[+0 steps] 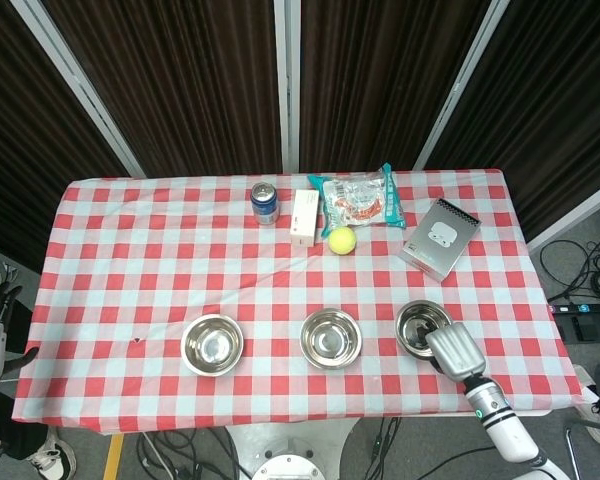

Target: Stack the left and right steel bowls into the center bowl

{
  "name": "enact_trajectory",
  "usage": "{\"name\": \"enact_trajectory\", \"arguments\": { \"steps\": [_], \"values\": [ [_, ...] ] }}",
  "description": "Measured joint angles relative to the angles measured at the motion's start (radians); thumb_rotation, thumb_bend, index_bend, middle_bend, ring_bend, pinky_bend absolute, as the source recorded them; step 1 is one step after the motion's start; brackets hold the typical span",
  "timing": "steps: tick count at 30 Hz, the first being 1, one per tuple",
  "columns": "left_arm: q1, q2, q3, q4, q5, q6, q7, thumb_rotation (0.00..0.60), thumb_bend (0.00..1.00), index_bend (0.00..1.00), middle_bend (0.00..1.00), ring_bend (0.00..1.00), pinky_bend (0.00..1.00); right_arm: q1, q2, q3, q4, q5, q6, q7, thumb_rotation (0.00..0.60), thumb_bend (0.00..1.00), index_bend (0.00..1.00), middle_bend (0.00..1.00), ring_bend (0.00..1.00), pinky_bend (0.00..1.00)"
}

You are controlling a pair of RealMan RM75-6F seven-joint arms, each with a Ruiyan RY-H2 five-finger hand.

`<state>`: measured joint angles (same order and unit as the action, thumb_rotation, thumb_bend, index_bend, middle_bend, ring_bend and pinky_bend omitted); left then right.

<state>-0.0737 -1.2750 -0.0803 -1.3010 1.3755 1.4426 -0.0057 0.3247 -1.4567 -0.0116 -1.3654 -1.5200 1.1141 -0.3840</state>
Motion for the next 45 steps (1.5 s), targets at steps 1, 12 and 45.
{"name": "enact_trajectory", "arguments": {
  "steps": [1, 12, 45],
  "values": [
    [0.000, -0.001, 0.000, 0.002, -0.001, -0.002, -0.002, 0.600, 0.16, 0.16, 0.15, 0.07, 0.18, 0.002, -0.004, 0.000, 0.005, 0.002, -0.002, 0.000, 0.600, 0.28, 0.49, 0.48, 0.82, 0.78],
    [-0.001, -0.004, -0.002, 0.012, -0.004, -0.011, -0.018, 0.600, 0.16, 0.16, 0.15, 0.07, 0.19, 0.014, -0.028, 0.000, 0.032, 0.029, -0.021, -0.008, 0.600, 0.34, 0.59, 0.54, 0.83, 0.78],
    [-0.002, -0.009, -0.004, 0.024, -0.008, -0.027, -0.039, 0.600, 0.16, 0.16, 0.15, 0.07, 0.19, 0.050, 0.010, 0.018, -0.095, -0.010, 0.039, -0.056, 0.600, 0.36, 0.64, 0.58, 0.85, 0.80]
  ]
}}
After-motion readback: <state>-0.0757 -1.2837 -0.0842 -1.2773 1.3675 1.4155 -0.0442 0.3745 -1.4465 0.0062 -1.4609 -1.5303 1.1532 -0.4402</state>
